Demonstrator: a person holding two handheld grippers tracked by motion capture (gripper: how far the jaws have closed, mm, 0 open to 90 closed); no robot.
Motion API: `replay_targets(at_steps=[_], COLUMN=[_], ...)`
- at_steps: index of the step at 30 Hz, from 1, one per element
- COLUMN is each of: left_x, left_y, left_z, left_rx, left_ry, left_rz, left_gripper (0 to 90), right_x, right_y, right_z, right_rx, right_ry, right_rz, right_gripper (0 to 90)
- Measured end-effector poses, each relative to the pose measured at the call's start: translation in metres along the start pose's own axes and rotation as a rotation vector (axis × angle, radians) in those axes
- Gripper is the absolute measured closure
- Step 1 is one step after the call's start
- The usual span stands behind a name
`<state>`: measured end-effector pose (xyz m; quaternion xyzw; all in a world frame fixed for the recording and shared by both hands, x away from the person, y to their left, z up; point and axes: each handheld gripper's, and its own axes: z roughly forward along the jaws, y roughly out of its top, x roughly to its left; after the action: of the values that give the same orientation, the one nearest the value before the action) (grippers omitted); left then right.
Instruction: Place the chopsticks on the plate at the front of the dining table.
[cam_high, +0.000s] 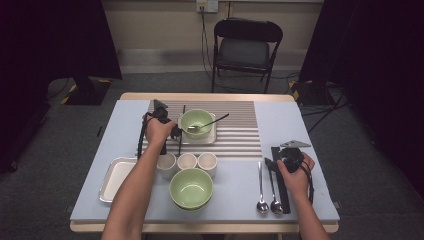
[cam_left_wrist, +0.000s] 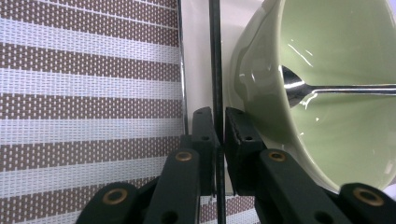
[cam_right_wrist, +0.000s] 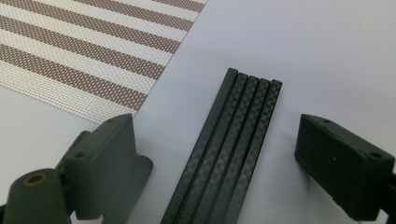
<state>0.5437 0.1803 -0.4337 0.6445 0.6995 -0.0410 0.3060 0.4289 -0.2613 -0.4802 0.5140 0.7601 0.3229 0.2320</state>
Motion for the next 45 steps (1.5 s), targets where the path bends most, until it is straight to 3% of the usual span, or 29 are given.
replay_targets(at_steps=[2,3,5,8,10,21,23,32,34,35,37,40,41,45], left_x=[0.000,0.003,0.000,0.003,0.002,0.003,0.002,0.003,0.003,0.006,0.008,0.008,0.010,0.010], left_y=[0.000,0.000,0.000,0.001,0.000,0.000,0.000,-0.001,-0.001,-0.001,-0.001,-0.001,-0.001,-0.002], left_z=[-0.001,-0.003,-0.003,-0.006,-0.005,-0.002,0.000,0.002,0.001,-0.002,-0.005,-0.009,-0.011,-0.016], left_rx=[-0.007,0.017,-0.014,-0.002,-0.017,0.005,0.003,0.000,-0.002,0.012,0.013,-0.018,0.002,-0.023], left_ry=[-0.001,-0.004,-0.004,-0.002,-0.003,0.005,-0.002,-0.008,-0.005,0.002,-0.007,-0.012,-0.017,-0.024], left_rz=[-0.004,0.031,-0.009,0.011,-0.014,0.006,-0.012,-0.013,-0.016,0.011,0.016,-0.013,0.014,-0.002], left_gripper=[84.1,84.4,84.7,85.0,85.1,85.9,85.9,85.5,85.5,85.4,85.5,85.1,84.9,85.1], right_x=[0.000,0.000,0.000,0.000,0.000,0.000,0.000,0.000,0.000,0.000,0.000,0.000,0.000,-0.001], right_y=[0.000,0.000,0.000,0.000,0.000,0.000,0.000,0.000,0.000,0.000,0.000,0.000,0.000,0.000], right_z=[0.000,0.000,0.000,0.000,0.000,0.000,0.000,0.000,0.000,0.000,0.000,0.000,0.000,0.000], right_rx=[0.000,0.000,0.000,-0.002,0.000,0.000,0.000,0.000,-0.001,-0.001,-0.002,-0.001,-0.001,0.000], right_ry=[0.002,0.002,0.002,0.002,0.002,0.000,0.002,0.004,0.004,0.003,0.003,0.004,0.004,0.004], right_rz=[0.000,-0.001,0.001,-0.002,0.000,0.000,0.000,-0.001,-0.001,-0.001,-0.001,-0.001,0.000,0.000], right_gripper=[11.3,11.3,11.3,11.3,11.3,11.3,11.3,11.2,11.2,11.2,11.2,11.2,11.2,11.2])
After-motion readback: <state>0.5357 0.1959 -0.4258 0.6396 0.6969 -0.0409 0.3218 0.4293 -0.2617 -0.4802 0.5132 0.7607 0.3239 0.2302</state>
